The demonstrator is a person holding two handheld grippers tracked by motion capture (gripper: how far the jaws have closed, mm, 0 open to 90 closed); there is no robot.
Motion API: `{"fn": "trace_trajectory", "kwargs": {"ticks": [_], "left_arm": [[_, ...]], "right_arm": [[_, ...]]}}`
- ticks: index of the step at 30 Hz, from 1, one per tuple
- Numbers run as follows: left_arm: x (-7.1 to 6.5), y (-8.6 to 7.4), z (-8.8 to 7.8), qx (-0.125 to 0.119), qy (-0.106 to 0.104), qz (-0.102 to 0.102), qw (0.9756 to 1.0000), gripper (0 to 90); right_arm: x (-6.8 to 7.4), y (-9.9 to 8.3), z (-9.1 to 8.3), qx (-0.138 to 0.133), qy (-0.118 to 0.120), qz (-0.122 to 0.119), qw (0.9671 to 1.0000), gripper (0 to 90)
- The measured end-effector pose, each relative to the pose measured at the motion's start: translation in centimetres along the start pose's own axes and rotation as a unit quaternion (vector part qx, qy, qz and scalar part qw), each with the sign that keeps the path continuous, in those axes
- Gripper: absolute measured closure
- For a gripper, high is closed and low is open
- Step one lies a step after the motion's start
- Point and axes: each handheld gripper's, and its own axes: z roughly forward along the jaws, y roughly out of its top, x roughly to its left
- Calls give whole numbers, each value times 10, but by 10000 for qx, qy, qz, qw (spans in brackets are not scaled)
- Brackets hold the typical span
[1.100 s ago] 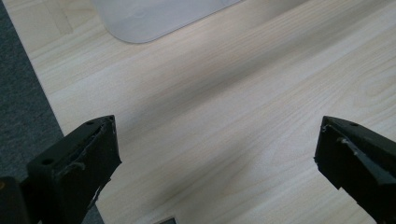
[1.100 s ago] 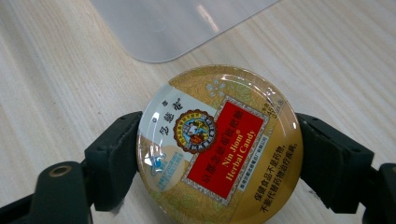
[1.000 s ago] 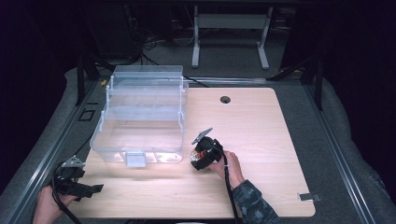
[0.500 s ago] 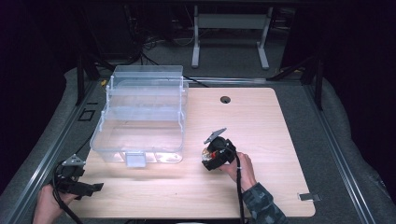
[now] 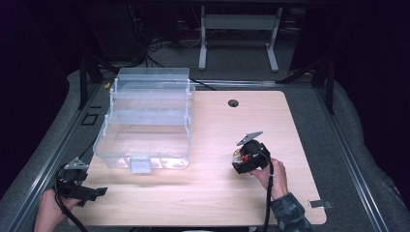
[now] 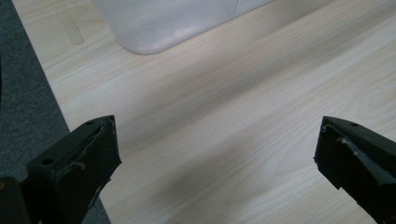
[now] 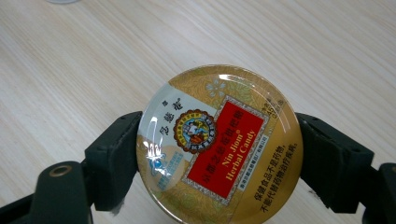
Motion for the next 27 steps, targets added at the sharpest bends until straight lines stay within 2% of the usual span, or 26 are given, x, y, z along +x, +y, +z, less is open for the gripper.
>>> {"fn": "trace_trajectory", "kwargs": {"ticks": [1, 3, 5, 9, 11, 12, 14, 15, 17, 18, 19, 20, 21, 22, 23, 24, 26, 27], "left_arm": [[0, 0, 0, 16, 0, 12, 10000, 1], [1, -3, 0, 58, -4, -23, 10000, 1], [1, -4, 0, 68, -5, -33, 10000, 1], [2, -5, 1, 87, -13, -42, 10000, 1], [2, -4, 1, 79, 4, -47, 10000, 1], [2, -3, 1, 91, -11, -32, 10000, 1], [1, -1, 1, 79, -1, -23, 10000, 1], [1, 0, 1, 74, -10, 2, 10000, 1], [0, 2, 1, 41, -29, 6, 10000, 1], [-1, 3, 1, 57, -43, 30, 10000, 1], [-1, 4, 1, 68, -48, 49, 10000, 1], [-2, 4, 1, 89, -42, 54, 9999, 1], [-3, 5, 1, 100, -53, 70, 9999, 1], [-3, 5, 2, 96, -60, 69, 9999, 1], [-2, 6, 2, 90, -55, 58, 9999, 1], [-2, 6, 2, 90, -55, 58, 9999, 1], [-1, 6, 1, 81, -68, 32, 9999, 1], [-1, 6, 0, 89, -62, 30, 9999, 1]], "right_arm": [[0, 0, 0, 0, 0, 0, 10000, 199], [-12, -10, -7, 30, -104, 174, 9998, 200], [-15, -13, -8, 20, -141, 218, 9997, 200], [-37, -31, -14, 158, -330, 488, 9981, 200], [-41, -35, -15, 163, -344, 552, 9977, 200], [-52, -43, -16, 207, -347, 681, 9969, 200], [-55, -45, -16, 186, -315, 740, 9966, 200], [-64, -52, -18, 289, -506, 872, 9945, 200], [-67, -55, -18, 298, -558, 920, 9937, 200], [-76, -63, -20, 433, -733, 1072, 9906, 200], [-76, -63, -20, 433, -733, 1072, 9906, 200], [-80, -66, -19, 388, -595, 1153, 9908, 200], [-86, -71, -19, 395, -609, 1247, 9895, 200], [-90, -74, -18, 457, -740, 1304, 9876, 200], [-99, -81, -15, 566, -832, 1437, 9845, 200], [-99, -81, -15, 566, -832, 1437, 9845, 200], [-107, -87, -12, 559, -679, 1566, 9837, 200], [-113, -92, -9, 628, -734, 1652, 9815, 199]]}}
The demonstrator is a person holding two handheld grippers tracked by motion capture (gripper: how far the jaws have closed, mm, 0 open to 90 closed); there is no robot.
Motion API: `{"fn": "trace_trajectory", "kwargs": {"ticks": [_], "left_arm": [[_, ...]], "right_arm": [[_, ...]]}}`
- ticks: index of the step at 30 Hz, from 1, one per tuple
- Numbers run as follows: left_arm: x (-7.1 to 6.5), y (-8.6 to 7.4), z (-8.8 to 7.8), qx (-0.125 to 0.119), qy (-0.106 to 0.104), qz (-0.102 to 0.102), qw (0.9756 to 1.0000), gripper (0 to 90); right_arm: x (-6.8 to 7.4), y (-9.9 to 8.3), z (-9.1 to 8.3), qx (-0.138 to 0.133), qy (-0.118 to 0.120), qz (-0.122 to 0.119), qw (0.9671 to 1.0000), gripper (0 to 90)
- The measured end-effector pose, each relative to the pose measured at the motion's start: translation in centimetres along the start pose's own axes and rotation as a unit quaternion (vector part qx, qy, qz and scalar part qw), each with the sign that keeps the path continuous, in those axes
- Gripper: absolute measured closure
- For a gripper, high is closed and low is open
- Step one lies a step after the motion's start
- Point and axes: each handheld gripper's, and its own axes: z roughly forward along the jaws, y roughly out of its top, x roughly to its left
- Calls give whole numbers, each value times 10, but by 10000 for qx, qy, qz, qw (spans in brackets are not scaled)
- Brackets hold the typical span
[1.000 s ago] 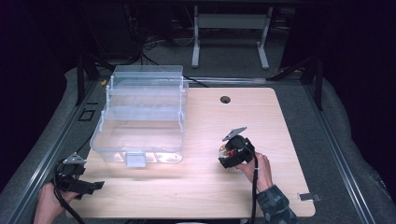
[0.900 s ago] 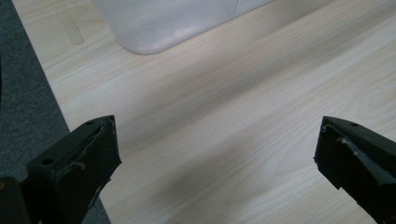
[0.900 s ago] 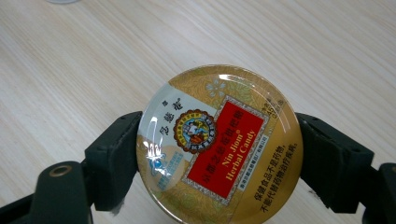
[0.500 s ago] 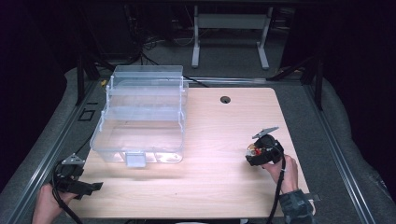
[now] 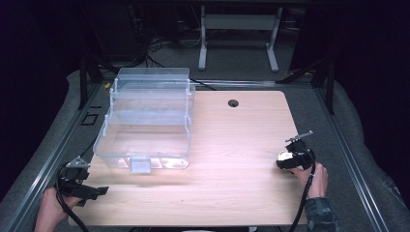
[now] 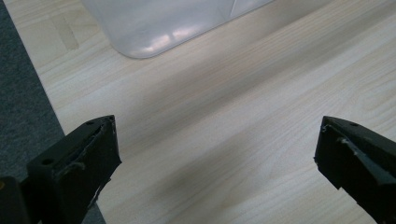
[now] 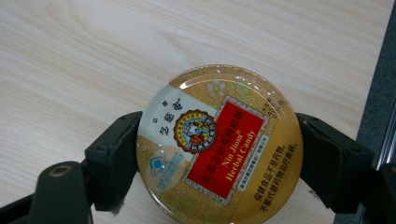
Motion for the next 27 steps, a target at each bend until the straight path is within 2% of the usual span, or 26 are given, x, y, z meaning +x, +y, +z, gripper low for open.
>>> {"fn": "trace_trajectory", "kwargs": {"ticks": [2, 5, 11, 12, 13, 14, 15, 16, 18, 20, 21, 22, 23, 24, 25, 27], "left_arm": [[0, 0, 0, 12, 3, -3, 10000, 1], [0, 1, -1, -27, 16, -26, 10000, 0], [0, 2, -1, 24, -17, 3, 10000, 0], [-1, 2, 0, 66, -55, -5, 10000, 0], [-1, 2, 0, 66, -55, -5, 10000, 0], [-1, 2, 1, 105, -53, 4, 9999, 0], [-1, 2, 1, 111, -66, 14, 9999, 0], [-1, 3, 0, 114, -63, 14, 9999, 1], [-1, 4, -2, 97, -44, 15, 9999, 1], [0, 5, -4, 74, -50, -1, 10000, 1], [0, 6, -6, 54, -53, -16, 10000, 0], [1, 9, -9, 48, -33, -18, 10000, 0], [1, 9, -9, 48, -33, -18, 10000, 0], [2, 12, -13, 27, -9, -6, 10000, 0], [2, 12, -13, 27, -9, -6, 10000, 0], [1, 16, -17, -102, 67, -10, 9999, 0]], "right_arm": [[-2, -1, 0, 81, -13, 11, 10000, 199], [-6, -3, 3, 46, -44, 132, 9999, 198], [-7, -6, 7, 145, -40, 133, 9998, 197], [-8, -7, 8, 176, -38, 137, 9997, 173], [-9, -8, 8, 183, -80, 131, 9997, 93], [-10, -9, 7, 120, -29, 179, 9998, 57], [-10, -9, 7, 120, -29, 179, 9998, 57], [-10, -9, 4, 61, 85, 208, 9997, 35], [-9, -10, -4, -98, 153, 221, 9996, 1], [-3, -11, -13, -218, 239, 158, 9994, 0], [2, -12, -16, -245, 65, 140, 9996, 0], [5, -13, -19, -292, 167, 113, 9994, 0], [5, -13, -19, -292, 167, 113, 9994, 0], [15, -15, -25, -364, 144, 20, 9992, 0], [18, -15, -26, -369, 211, -10, 9991, 0], [22, -15, -27, -353, 203, -64, 9991, 0]]}}
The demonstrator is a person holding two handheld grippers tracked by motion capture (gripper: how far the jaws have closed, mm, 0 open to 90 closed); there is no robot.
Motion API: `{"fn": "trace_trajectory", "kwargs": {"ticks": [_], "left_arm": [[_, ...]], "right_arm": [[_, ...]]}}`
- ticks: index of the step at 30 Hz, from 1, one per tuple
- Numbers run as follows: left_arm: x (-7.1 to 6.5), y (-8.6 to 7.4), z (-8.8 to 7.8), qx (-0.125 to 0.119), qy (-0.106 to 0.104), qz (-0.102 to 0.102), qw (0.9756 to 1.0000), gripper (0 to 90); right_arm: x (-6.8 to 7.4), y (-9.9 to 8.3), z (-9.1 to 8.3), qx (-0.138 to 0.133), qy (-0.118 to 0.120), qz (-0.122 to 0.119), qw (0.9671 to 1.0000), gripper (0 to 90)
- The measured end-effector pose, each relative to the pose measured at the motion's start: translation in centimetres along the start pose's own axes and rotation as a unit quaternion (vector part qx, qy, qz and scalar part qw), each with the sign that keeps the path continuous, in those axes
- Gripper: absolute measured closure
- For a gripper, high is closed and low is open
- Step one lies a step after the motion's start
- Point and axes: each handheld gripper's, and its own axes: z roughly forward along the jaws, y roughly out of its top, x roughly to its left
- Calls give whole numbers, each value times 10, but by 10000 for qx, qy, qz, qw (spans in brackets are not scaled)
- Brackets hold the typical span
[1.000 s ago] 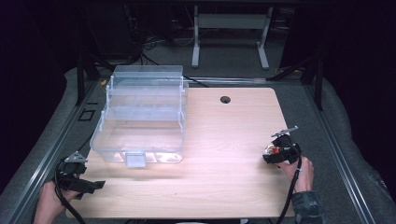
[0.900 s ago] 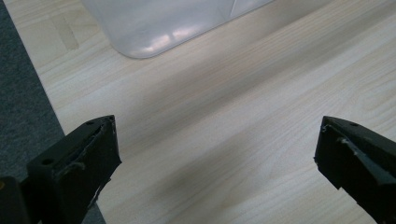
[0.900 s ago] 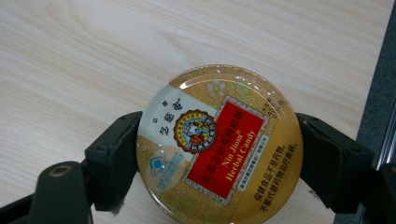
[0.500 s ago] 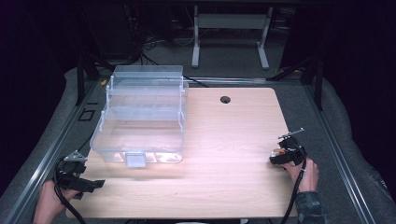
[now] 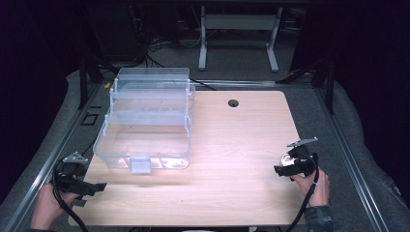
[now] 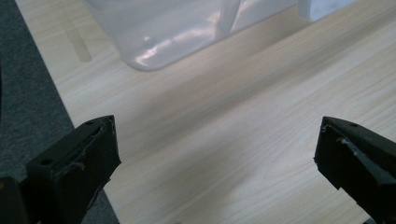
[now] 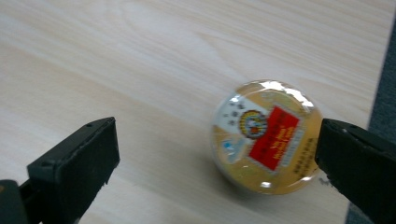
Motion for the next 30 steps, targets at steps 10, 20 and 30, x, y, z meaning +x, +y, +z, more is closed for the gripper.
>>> {"fn": "trace_trajectory", "kwargs": {"ticks": [10, 20, 30], "left_arm": [[18, 31, -17, -172, 32, -180, 9997, 0], [35, 76, -13, -168, -54, -247, 9995, 1], [58, 110, 3, -20, -108, -625, 9980, 21]], "right_arm": [[35, -1, -17, -225, 199, -319, 9990, 0], [46, -11, -20, -258, 280, -332, 9987, 0], [51, -19, -19, -393, 328, -340, 9981, 25]]}}
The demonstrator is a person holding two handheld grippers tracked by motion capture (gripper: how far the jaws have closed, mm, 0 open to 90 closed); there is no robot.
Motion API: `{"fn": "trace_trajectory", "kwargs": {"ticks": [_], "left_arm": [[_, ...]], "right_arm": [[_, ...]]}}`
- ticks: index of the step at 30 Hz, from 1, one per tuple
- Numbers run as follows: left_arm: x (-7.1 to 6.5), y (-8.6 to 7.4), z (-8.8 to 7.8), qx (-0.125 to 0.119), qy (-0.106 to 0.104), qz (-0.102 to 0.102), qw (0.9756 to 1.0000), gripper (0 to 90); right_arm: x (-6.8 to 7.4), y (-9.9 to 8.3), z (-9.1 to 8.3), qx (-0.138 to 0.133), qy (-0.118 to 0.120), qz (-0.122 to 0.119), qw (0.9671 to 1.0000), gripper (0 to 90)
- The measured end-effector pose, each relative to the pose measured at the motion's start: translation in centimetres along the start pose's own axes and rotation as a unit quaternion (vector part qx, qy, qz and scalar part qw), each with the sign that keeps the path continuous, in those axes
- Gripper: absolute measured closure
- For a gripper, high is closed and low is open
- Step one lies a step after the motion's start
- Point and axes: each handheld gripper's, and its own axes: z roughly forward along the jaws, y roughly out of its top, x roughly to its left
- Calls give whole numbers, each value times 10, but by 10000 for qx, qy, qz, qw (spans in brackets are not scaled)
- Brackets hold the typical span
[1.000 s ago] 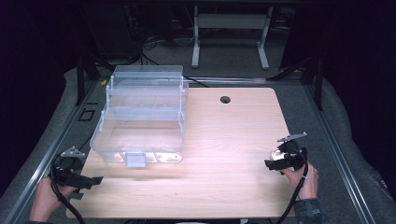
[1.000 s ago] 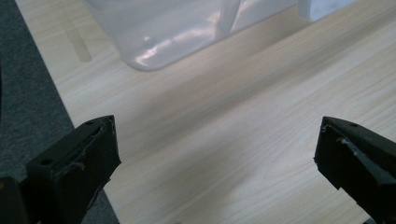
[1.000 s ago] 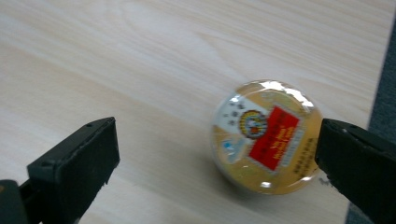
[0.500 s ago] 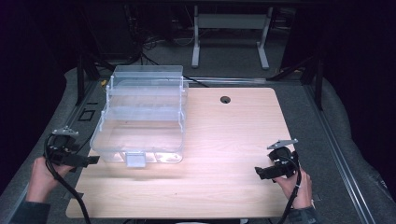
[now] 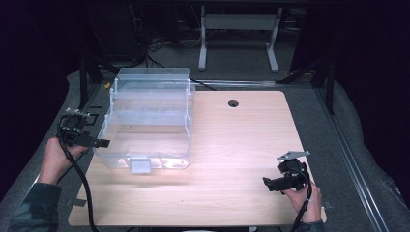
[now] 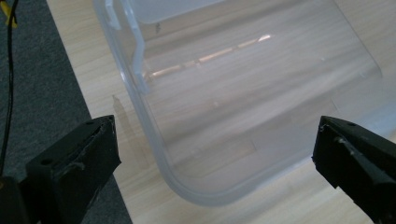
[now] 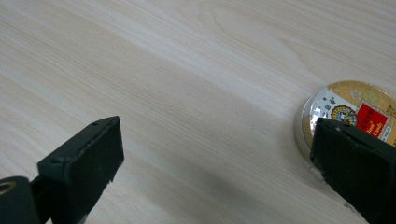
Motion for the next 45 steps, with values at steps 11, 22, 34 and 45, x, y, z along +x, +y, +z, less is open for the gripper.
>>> {"fn": "trace_trajectory", "kwargs": {"ticks": [11, 22, 34, 45], "left_arm": [[21, 10, 32, 351, 282, -422, 9981, 522], [34, 11, 46, 530, 368, -718, 9953, 776], [27, 11, 47, 521, 508, -440, 9964, 786], [12, 10, 49, 531, 459, -193, 9973, 761]], "right_arm": [[6, -10, 4, 5, 81, 207, 9998, 35], [2, -10, 7, 85, 51, 245, 9997, 36], [-5, -15, 4, 111, 12, 444, 9989, 37], [-11, -15, -3, -54, 26, 514, 9987, 18]]}}
